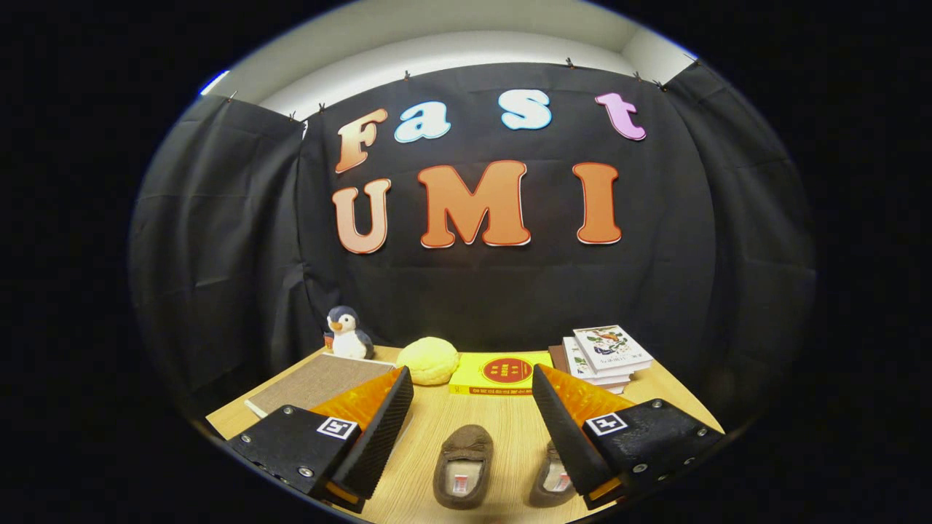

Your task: Open the storage box then place both shoes into the box .Put the left shoe in first, then the right shoe, with the right side of both shoes facing outward in a uniform manner.

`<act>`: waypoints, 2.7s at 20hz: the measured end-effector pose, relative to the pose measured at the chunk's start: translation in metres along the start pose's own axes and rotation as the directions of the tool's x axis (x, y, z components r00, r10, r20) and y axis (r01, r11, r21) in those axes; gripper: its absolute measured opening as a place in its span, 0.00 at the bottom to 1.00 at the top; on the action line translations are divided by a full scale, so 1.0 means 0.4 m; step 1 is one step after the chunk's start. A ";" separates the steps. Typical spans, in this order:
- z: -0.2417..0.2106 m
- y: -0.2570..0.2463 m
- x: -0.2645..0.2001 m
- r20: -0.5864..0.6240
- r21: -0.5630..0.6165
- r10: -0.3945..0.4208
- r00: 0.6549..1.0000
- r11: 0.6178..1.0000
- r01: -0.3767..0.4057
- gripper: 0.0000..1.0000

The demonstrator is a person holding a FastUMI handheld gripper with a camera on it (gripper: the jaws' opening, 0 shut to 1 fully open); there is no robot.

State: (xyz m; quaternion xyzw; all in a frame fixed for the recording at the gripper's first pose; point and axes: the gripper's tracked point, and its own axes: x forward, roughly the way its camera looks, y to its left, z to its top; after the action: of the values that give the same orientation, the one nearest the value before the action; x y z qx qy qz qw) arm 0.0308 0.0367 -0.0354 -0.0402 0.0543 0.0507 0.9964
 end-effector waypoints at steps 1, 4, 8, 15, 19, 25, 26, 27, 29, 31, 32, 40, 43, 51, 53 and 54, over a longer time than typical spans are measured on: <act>-0.008 0.004 0.003 -0.006 0.003 0.006 1.000 1.000 -0.006 0.98; -0.057 0.031 0.024 -0.051 0.045 0.051 0.997 0.998 -0.049 0.98; -0.143 0.094 0.055 -0.138 0.172 0.180 0.974 0.973 -0.155 0.98; -0.288 0.220 0.111 -0.240 0.529 0.468 0.851 0.798 -0.290 0.98; -0.326 0.302 0.158 -0.183 0.730 0.632 0.753 0.601 -0.326 0.98; -0.384 0.378 0.208 -0.154 0.859 0.761 0.630 0.418 -0.295 0.98; -0.391 0.382 0.216 -0.153 0.865 0.766 0.624 0.410 -0.290 0.98; -0.401 0.387 0.222 -0.154 0.871 0.773 0.616 0.401 -0.285 0.98; -0.400 0.400 0.219 -0.132 0.896 0.798 0.588 0.350 -0.274 0.98; -0.385 0.406 0.220 -0.109 0.907 0.810 0.576 0.318 -0.275 0.97; -0.380 0.409 0.219 -0.098 0.912 0.815 0.572 0.304 -0.276 0.97; -0.350 0.421 0.205 -0.097 0.914 0.815 0.571 0.300 -0.274 0.82; -0.297 0.424 0.192 -0.058 0.912 0.805 0.591 0.283 -0.296 0.75; -0.188 0.481 0.194 0.005 0.890 0.739 0.674 0.303 -0.340 0.01; -0.177 0.507 0.171 -0.004 0.882 0.744 0.668 0.318 -0.349 0.01; -0.173 0.521 0.170 -0.010 0.878 0.741 0.671 0.328 -0.349 0.01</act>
State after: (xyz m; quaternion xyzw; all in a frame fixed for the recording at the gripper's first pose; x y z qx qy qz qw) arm 0.0690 0.2440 -0.1272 0.4398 0.2904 0.3514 0.7738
